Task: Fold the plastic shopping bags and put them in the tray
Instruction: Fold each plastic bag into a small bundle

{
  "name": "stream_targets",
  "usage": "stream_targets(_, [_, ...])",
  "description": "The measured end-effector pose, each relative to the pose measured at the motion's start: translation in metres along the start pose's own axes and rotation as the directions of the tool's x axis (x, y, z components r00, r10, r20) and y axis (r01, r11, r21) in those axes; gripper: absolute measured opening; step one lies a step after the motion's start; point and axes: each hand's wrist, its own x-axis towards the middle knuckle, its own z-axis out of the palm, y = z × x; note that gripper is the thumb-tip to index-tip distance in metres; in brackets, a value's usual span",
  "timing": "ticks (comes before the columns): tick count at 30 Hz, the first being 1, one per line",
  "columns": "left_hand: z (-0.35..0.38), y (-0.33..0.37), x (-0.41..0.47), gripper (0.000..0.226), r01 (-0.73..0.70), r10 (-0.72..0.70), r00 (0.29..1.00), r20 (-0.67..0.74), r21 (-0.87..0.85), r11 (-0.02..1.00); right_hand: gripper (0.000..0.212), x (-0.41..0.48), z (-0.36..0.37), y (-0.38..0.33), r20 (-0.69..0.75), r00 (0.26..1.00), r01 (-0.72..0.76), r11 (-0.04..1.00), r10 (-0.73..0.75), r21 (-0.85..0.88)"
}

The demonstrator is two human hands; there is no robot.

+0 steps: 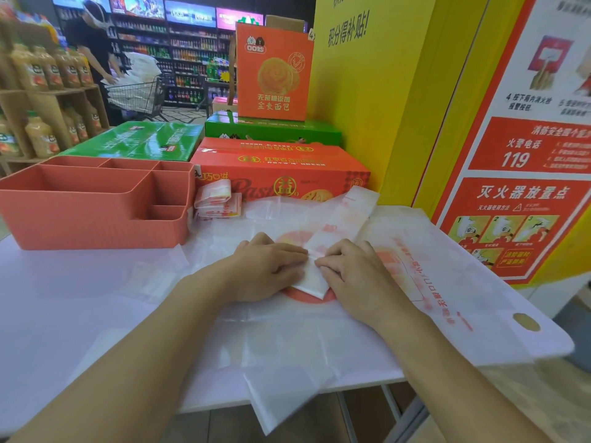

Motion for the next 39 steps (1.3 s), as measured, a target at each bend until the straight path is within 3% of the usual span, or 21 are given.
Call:
stream_targets(6, [-0.002, 0.002, -0.003, 0.057, 0.027, -0.029, 0.999, 0.036, 0.037, 0.999, 0.041, -0.007, -0.005, -0.005, 0.11, 0.994, 0.001, 0.998, 0.007, -0.064])
stream_targets(15, [-0.001, 0.003, -0.005, 0.058, 0.056, -0.057, 0.997, 0.052, 0.033, 0.998, 0.054, -0.011, -0.013, -0.011, 0.201, 0.978, 0.077, 0.994, -0.061, -0.072])
stream_targets(20, [-0.009, 0.002, -0.009, 0.06, 0.038, -0.034, 0.995, 0.095, -0.043, 0.998, 0.055, -0.01, -0.013, -0.007, 0.177, 0.982, 0.066, 0.998, -0.065, 0.002])
stream_targets(25, [-0.015, 0.003, -0.015, 0.06, 0.085, -0.07, 0.992, 0.101, -0.152, 0.985, 0.038, -0.007, -0.011, -0.004, 0.075, 0.997, 0.026, 0.994, -0.035, 0.109])
stream_targets(28, [-0.014, 0.002, -0.012, 0.052, 0.105, -0.102, 0.994, 0.028, -0.192, 0.976, 0.028, -0.007, -0.012, -0.004, 0.031, 1.0, -0.006, 0.978, 0.0, 0.208])
stream_targets(35, [-0.006, -0.008, -0.004, 0.007, 0.009, -0.083, 0.973, -0.215, -0.323, 0.946, 0.02, -0.008, -0.014, -0.005, 0.021, 0.999, -0.049, 0.934, 0.044, 0.355])
stream_targets(39, [-0.005, -0.006, -0.003, 0.018, 0.026, -0.151, 0.955, -0.255, -0.436, 0.899, 0.012, -0.005, -0.01, 0.0, -0.048, 0.987, -0.113, 0.87, 0.155, 0.479])
